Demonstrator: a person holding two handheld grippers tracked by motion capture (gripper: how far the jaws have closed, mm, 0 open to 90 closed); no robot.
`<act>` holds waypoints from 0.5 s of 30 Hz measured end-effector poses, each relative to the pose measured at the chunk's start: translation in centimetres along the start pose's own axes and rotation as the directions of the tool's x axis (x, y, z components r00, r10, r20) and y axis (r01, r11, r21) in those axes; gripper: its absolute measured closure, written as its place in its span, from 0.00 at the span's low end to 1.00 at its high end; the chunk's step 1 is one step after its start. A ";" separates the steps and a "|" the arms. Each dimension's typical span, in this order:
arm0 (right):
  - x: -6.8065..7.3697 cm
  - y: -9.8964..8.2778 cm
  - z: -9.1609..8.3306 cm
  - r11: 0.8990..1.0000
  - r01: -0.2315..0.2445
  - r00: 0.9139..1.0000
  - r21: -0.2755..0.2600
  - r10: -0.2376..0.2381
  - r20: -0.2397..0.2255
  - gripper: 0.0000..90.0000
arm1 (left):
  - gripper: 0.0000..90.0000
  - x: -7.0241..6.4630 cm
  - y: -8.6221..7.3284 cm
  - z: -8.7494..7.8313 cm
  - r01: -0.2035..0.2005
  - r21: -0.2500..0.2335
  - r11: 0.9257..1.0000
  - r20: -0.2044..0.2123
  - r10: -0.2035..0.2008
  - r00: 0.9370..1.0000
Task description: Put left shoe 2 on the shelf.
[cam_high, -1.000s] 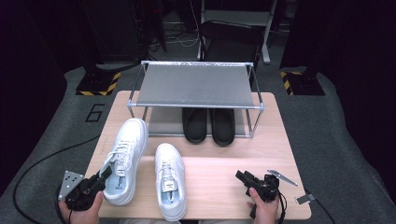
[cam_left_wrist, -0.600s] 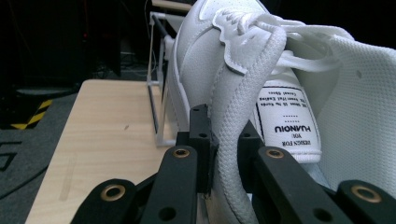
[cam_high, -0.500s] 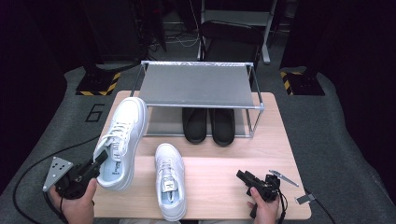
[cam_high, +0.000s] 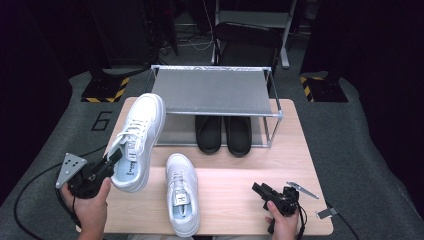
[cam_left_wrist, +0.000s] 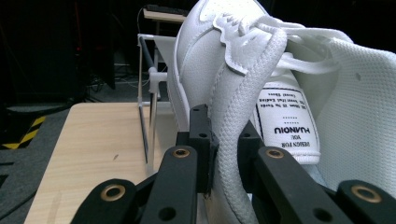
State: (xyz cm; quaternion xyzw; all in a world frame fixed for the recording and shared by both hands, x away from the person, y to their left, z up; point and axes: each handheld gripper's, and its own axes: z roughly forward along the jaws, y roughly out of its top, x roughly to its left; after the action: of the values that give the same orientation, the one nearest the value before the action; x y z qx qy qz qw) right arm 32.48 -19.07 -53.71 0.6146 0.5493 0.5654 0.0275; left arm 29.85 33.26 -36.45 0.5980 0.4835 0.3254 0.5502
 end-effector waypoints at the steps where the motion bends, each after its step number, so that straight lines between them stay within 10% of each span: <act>1: 0.0 0.0 0.0 1.000 0.000 1.000 -0.002 0.000 -0.003 0.49 | 0.91 -0.1 0.2 0.2 -0.001 -0.001 1.000 0.007 0.001 1.000; 15: 0.5 0.0 0.2 0.997 0.079 0.997 0.011 -0.079 -0.015 0.43 | 0.91 -1.9 2.7 2.7 -0.023 -0.008 1.000 0.067 0.023 0.997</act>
State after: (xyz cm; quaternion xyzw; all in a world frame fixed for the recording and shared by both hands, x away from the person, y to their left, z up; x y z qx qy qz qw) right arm 32.55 -18.56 -53.42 0.5886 0.5766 0.5651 0.0422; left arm 32.30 30.73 -34.00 0.6119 0.4566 0.3134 0.5647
